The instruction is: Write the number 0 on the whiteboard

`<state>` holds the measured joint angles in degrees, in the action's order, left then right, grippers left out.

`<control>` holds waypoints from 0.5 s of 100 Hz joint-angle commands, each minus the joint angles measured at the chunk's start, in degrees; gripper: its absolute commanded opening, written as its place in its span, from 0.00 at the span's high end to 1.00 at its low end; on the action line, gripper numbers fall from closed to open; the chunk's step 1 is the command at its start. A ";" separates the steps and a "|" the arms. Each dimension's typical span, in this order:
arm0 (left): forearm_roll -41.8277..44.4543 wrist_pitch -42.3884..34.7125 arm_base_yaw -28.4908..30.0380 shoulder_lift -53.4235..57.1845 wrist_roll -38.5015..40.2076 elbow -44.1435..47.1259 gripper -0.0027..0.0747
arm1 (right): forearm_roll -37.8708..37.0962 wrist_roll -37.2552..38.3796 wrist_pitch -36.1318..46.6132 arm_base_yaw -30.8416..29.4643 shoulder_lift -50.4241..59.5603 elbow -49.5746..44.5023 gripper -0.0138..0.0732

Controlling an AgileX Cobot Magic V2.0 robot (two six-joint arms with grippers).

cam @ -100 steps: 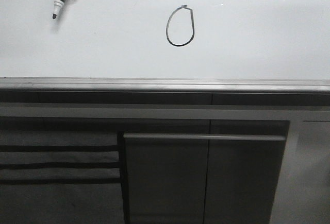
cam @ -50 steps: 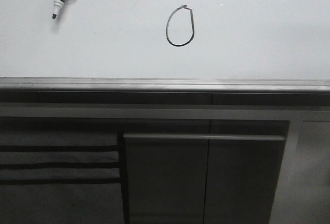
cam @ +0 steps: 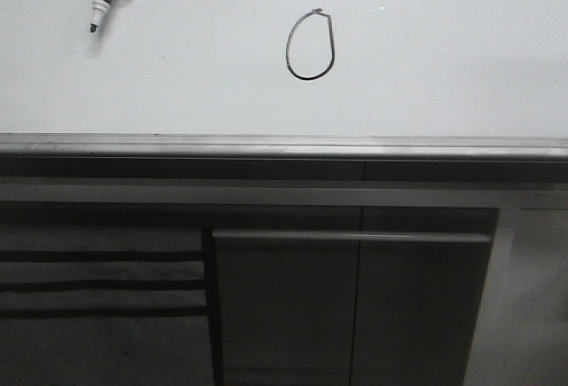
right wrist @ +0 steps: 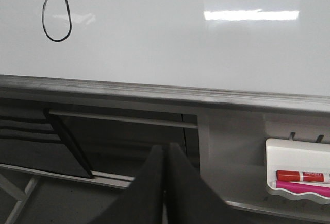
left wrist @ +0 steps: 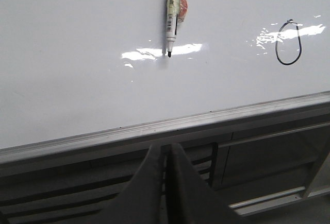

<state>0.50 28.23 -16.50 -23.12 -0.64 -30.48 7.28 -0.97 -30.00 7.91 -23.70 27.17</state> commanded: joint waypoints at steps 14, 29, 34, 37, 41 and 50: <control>-0.50 -6.04 1.83 3.38 0.64 0.96 0.99 | -0.17 -0.42 4.13 -0.32 -0.18 1.36 0.93; 1.33 -9.57 8.07 11.46 0.64 9.92 0.99 | -0.17 -0.42 4.13 -0.32 -0.18 1.36 0.93; 1.33 -11.97 9.56 14.02 0.64 13.66 0.99 | -0.17 -0.42 4.13 -0.32 -0.18 1.36 0.93; 1.33 -13.82 10.18 15.42 0.64 15.82 0.99 | -0.17 -0.42 4.13 -0.32 -0.18 1.36 0.93; 1.03 -17.21 10.83 17.38 0.64 19.01 0.99 | -0.17 -0.42 4.13 -0.32 -0.18 1.36 0.93; -0.50 -26.57 10.98 21.15 0.64 25.58 0.99 | -0.17 -0.42 4.13 -0.32 -0.18 1.36 0.93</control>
<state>1.37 14.34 -5.82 -4.12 -0.64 -7.93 7.28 -0.97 -30.00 7.91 -23.70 27.17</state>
